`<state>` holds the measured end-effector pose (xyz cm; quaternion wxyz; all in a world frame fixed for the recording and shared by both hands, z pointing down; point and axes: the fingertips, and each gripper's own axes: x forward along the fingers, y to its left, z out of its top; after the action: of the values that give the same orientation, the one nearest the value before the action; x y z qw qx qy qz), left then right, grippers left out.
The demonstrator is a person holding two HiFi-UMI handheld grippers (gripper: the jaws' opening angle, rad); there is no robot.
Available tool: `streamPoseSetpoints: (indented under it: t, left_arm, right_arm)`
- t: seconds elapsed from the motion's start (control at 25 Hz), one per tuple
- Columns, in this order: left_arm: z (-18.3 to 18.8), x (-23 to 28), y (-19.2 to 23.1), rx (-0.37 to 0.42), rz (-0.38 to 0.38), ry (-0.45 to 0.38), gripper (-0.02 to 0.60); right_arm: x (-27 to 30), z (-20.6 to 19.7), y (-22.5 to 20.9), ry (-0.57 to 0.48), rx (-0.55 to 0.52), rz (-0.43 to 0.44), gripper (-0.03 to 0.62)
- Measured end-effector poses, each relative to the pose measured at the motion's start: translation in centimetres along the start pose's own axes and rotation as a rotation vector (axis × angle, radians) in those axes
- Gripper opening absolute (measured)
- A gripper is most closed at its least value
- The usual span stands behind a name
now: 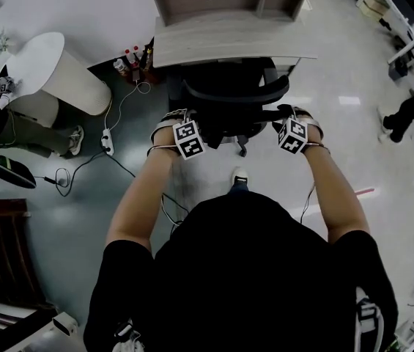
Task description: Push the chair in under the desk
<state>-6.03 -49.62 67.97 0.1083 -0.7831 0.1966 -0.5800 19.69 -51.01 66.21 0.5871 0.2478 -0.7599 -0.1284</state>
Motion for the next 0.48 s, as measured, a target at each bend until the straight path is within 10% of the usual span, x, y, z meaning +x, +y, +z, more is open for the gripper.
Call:
streamPoseSetpoints:
  t: [0.48]
  left_arm:
    - [1.6, -6.3, 0.0, -0.272, 0.024, -0.265, 0.204]
  right_arm:
    - [-7.2, 2.0, 0.3, -0.198, 0.316, -0.075, 0.176]
